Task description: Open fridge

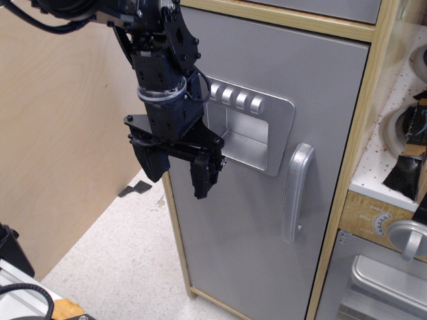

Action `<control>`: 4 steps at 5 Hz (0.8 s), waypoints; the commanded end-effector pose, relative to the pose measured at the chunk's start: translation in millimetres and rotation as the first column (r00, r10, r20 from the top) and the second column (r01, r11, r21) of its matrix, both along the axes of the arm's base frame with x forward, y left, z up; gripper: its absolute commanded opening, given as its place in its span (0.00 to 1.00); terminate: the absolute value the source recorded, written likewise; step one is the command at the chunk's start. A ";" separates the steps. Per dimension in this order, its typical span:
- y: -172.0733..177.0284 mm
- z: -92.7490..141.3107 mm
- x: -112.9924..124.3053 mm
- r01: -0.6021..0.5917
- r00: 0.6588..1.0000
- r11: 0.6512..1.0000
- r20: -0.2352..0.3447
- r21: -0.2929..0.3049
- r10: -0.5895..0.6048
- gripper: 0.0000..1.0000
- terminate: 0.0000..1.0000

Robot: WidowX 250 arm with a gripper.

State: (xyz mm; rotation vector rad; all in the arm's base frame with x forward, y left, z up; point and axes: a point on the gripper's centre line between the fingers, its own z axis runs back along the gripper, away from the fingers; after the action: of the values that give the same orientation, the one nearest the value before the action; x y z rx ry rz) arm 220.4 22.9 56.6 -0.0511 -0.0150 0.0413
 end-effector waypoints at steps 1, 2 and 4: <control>0.0 0.0 0.0 0.000 1.000 1.000 0.000 0.000 0.000 1.00 0.00; -14.0 -4.1 14.9 -0.019 0.999 1.000 0.041 -0.004 0.019 1.00 0.00; -48.1 -18.9 46.6 -0.031 0.987 0.999 0.160 0.009 0.029 1.00 0.00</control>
State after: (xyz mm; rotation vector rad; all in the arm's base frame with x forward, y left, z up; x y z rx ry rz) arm 259.3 -25.8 27.3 -0.0380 -0.1364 0.0646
